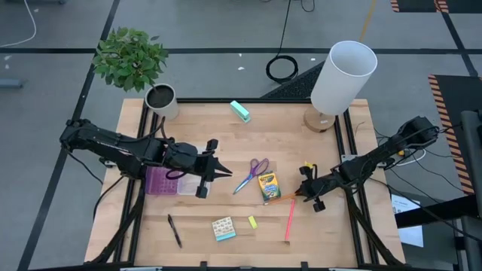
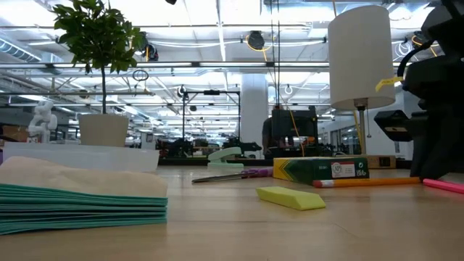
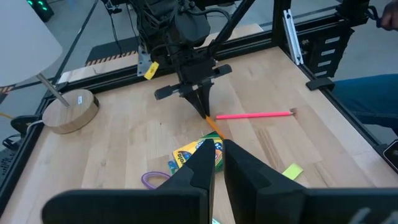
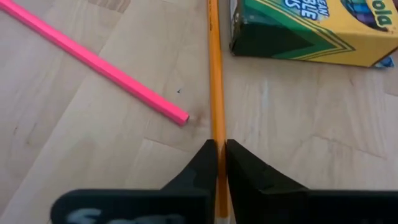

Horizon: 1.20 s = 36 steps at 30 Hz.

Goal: Pack school essentials
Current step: Put the orange pencil into the purple supply box

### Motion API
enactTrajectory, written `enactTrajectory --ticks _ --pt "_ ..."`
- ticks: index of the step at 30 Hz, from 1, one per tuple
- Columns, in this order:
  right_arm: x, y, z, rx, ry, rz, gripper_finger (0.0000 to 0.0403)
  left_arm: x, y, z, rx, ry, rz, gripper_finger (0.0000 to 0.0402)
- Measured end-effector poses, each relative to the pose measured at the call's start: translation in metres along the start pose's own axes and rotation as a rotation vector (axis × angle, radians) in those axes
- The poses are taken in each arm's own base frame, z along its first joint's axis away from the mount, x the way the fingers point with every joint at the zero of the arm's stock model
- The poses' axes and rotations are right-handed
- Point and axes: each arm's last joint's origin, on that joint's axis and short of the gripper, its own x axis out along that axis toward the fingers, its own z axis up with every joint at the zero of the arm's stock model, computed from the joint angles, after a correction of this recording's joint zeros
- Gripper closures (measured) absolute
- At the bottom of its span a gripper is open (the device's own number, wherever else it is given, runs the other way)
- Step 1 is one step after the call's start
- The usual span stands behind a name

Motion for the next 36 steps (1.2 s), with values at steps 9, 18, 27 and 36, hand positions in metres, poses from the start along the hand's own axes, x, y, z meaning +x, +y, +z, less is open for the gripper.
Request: enactTrajectory --ticks 9,18,27,36 --pt "-0.002 0.001 0.003 0.000 -0.041 0.029 0.0388 0.000 0.000 0.000 0.000 0.000 0.000 0.0366" --pt "-0.007 0.001 0.008 0.007 -0.091 0.044 0.0388 0.000 0.000 0.000 0.000 0.000 0.000 0.0366" --pt "-0.015 0.000 0.015 0.016 -0.171 0.045 0.0388 0.000 0.000 0.000 0.000 0.000 0.000 0.0366" --pt "-0.029 -0.001 0.029 -0.008 -0.337 0.046 0.0387 0.000 0.000 0.000 0.007 0.000 0.002 0.0366"
